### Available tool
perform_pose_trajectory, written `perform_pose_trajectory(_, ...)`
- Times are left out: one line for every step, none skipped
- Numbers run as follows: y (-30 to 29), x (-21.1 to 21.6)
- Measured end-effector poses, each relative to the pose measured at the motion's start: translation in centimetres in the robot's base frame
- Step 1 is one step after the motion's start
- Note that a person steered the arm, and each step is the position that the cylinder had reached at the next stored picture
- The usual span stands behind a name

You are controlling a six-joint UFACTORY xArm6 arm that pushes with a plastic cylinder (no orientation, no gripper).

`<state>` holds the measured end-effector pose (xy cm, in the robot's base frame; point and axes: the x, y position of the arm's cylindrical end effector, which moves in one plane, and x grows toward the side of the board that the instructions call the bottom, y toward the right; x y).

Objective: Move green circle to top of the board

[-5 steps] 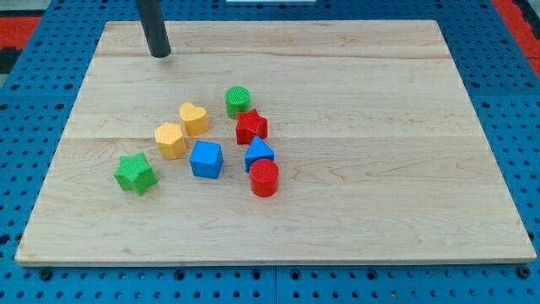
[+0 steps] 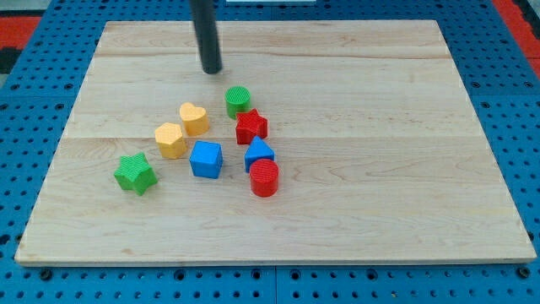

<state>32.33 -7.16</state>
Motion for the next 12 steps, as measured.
perform_pose_trajectory(3.5,7.3)
perform_pose_trajectory(7.6,14.6)
perform_pose_trajectory(9.4,16.0)
perform_pose_trajectory(18.1,16.5)
perform_pose_trajectory(23.9,18.4)
perform_pose_trajectory(20.5,23.1)
perform_pose_trajectory(14.5,23.2)
perform_pose_trajectory(14.0,21.2)
perform_pose_trajectory(14.0,19.0)
perform_pose_trajectory(15.5,18.0)
perform_pose_trajectory(17.3,15.4)
perform_pose_trajectory(18.5,10.2)
